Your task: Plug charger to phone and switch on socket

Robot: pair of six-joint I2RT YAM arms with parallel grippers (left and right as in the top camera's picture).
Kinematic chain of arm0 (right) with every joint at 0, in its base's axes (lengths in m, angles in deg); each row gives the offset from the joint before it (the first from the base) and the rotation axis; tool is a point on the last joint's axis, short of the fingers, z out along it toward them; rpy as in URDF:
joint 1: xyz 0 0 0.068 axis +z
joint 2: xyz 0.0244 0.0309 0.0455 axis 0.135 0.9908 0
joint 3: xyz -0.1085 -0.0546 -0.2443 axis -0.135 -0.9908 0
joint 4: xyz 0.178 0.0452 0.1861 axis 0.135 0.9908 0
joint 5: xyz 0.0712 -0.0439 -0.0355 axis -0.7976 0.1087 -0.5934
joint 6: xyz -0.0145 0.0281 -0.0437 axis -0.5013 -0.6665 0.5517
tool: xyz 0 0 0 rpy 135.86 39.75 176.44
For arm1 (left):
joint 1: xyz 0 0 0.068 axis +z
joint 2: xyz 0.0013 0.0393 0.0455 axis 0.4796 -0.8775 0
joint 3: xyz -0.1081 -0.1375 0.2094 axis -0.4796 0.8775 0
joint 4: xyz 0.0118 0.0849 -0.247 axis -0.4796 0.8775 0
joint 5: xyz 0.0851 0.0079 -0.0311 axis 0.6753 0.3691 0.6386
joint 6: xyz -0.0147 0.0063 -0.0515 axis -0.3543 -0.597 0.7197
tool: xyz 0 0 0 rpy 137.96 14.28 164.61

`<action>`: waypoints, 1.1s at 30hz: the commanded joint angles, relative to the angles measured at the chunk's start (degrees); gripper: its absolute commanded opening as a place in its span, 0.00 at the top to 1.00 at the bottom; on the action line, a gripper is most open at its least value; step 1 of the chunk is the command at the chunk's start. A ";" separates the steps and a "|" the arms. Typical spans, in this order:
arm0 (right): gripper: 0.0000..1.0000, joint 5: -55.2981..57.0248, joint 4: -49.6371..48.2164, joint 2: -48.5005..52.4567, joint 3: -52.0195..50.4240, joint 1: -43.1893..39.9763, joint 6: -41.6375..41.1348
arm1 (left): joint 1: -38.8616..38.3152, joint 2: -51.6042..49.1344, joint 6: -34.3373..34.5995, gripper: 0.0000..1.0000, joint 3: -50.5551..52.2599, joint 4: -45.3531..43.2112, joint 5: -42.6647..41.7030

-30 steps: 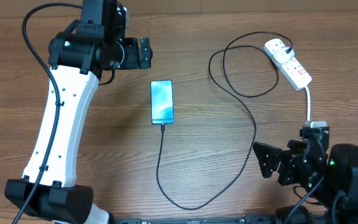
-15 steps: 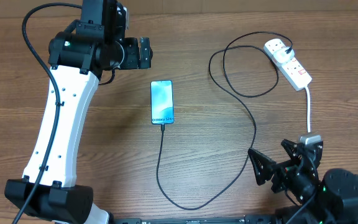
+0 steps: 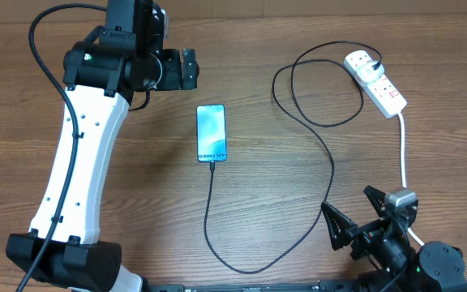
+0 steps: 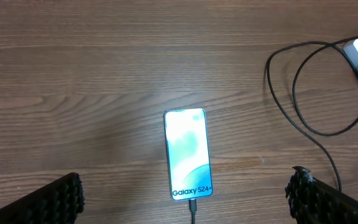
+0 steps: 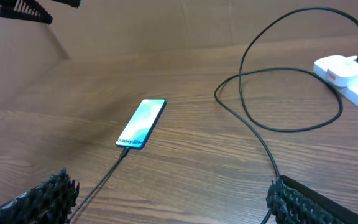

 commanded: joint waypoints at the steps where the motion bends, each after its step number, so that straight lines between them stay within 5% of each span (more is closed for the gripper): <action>1: 0.00 1.99 -1.70 -2.19 -1.68 0.35 0.48 | 0.00 -0.42 0.15 0.00 0.09 0.02 0.37; 33: 0.00 7.93 -36.22 -4.57 -23.96 -0.33 3.43 | 0.00 -0.42 0.15 0.00 0.09 0.02 0.37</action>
